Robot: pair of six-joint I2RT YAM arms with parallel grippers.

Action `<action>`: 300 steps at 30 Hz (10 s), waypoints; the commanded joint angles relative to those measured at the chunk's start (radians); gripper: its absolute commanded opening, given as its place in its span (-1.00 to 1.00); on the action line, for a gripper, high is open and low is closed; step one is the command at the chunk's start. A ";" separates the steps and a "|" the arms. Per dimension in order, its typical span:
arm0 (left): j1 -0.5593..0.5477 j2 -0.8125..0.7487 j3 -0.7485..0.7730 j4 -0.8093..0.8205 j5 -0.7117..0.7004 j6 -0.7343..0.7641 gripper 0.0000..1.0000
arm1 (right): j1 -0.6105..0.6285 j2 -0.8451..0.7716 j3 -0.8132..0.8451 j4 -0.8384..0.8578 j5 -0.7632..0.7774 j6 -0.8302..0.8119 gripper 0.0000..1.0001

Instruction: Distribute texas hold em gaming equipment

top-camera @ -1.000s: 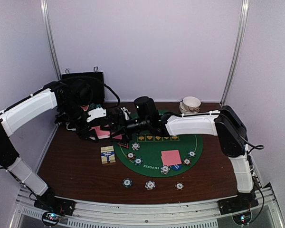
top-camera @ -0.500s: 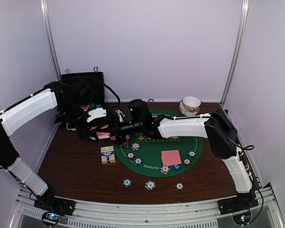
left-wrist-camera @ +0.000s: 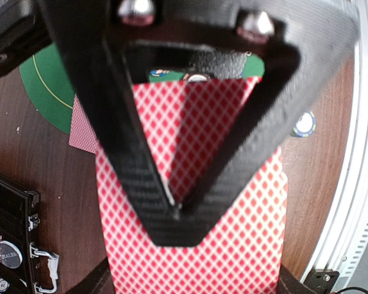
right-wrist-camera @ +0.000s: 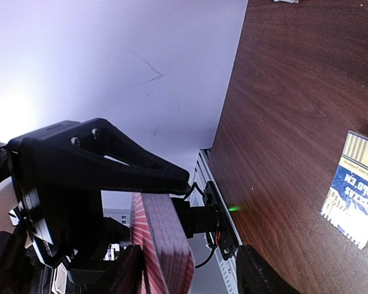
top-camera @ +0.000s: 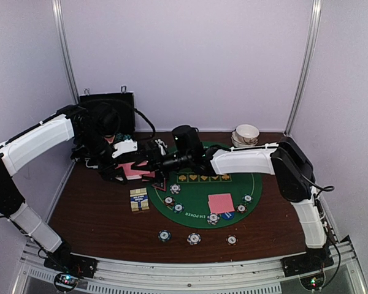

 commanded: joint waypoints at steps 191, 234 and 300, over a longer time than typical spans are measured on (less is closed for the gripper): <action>0.002 -0.057 0.001 -0.005 0.018 0.006 -1.00 | 0.065 0.085 0.109 0.072 -0.014 0.128 0.68; 0.002 -0.054 0.007 -0.009 -0.009 0.007 -1.00 | -0.015 -0.197 -0.085 -0.023 -0.059 0.033 -0.46; 0.004 -0.050 -0.007 -0.021 -0.040 -0.010 -1.00 | -0.172 -0.352 0.045 -1.165 0.822 -1.266 -1.00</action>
